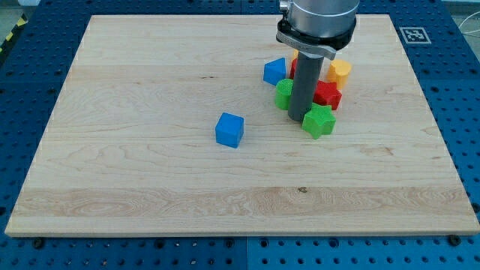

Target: Move the green star towards the yellow heart

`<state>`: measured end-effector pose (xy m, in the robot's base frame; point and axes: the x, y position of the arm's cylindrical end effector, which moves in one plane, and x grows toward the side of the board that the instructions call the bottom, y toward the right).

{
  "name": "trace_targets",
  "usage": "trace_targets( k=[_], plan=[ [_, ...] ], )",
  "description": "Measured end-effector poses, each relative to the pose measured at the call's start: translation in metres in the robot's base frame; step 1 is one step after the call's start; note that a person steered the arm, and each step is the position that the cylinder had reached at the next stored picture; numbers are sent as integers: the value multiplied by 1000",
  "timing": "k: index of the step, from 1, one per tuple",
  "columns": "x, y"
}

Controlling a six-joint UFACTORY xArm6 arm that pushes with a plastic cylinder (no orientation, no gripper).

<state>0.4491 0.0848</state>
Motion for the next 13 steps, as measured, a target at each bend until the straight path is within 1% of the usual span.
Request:
trace_targets(
  k=[1,2,3,4,5,6,7,8,9,10,11,12,13],
  plan=[
    [27,-1],
    [70,-1],
    [89,25],
    [86,48],
    [70,58],
    [74,55],
    [94,26],
    [90,-4],
    [71,-28],
    [52,-33],
    [37,12],
    [35,74],
    [31,104]
  ],
)
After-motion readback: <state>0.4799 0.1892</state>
